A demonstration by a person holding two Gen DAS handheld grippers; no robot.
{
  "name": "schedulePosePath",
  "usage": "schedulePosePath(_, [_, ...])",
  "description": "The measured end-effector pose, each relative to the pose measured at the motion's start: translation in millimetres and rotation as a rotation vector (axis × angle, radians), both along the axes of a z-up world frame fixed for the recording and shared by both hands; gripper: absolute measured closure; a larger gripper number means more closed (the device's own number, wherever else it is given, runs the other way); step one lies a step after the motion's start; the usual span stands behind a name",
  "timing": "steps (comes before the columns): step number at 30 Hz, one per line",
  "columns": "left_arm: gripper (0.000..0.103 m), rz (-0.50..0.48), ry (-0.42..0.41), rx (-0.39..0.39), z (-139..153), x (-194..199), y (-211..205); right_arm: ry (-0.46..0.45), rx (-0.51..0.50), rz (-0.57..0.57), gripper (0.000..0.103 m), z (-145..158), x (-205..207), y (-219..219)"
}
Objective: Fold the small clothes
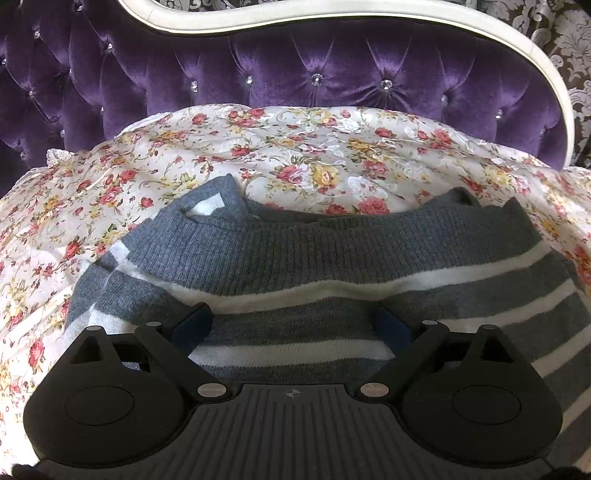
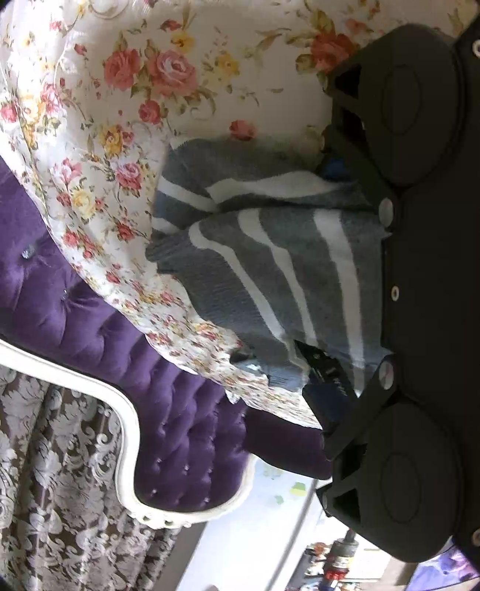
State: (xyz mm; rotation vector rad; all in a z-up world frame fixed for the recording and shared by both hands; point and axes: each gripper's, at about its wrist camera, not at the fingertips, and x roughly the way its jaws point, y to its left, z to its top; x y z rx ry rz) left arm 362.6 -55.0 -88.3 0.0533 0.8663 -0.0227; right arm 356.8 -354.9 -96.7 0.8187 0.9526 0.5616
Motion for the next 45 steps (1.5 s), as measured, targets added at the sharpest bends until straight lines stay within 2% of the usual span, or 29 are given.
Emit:
schedulePosePath(6, [0.007,0.0,-0.003,0.0,-0.1,-0.1,0.4,-0.036,-0.038,0.046,0.0,1.8,0.0,5.3])
schedulePosePath(8, [0.007,0.0,-0.005,0.0,0.0,-0.5,0.4,-0.03,-0.055,0.044,0.006,2.7,-0.2,4.9])
schedulePosePath(10, [0.007,0.0,-0.007,0.001,0.1,-0.7,0.2,-0.015,-0.084,0.035,0.031,2.3,0.2,4.3])
schedulePosePath(15, [0.007,-0.001,-0.006,0.0,0.6,-0.6,0.1,0.007,-0.164,0.014,0.069,0.1,0.4,0.6])
schedulePosePath(17, [0.007,-0.001,-0.005,0.0,0.5,-1.0,-0.4,0.007,-0.178,0.007,0.078,1.3,0.0,-0.7])
schedulePosePath(22, [0.009,-0.028,0.017,-0.005,5.7,2.7,1.1,-0.026,-0.194,-0.001,0.079,11.1,-2.6,0.2])
schedulePosePath(24, [0.014,-0.035,0.035,-0.016,13.1,4.1,5.0,-0.033,-0.188,-0.002,0.079,12.8,-2.6,0.5])
schedulePosePath(26, [0.019,-0.039,0.025,-0.009,22.3,-1.4,6.4,-0.034,-0.184,-0.002,0.079,12.7,-2.5,0.3])
schedulePosePath(30, [0.019,-0.066,0.004,-0.005,35.8,-27.7,5.7,-0.032,-0.18,-0.007,0.079,12.8,-2.6,-0.7])
schedulePosePath(37, [0.017,-0.067,0.002,0.006,18.3,-71.2,5.7,-0.034,-0.181,-0.01,0.079,13.6,-4.3,-2.4])
schedulePosePath(45, [0.009,-0.064,-0.008,0.037,6.1,-68.0,0.5,-0.023,-0.179,-0.013,0.078,12.2,-3.3,-2.2])
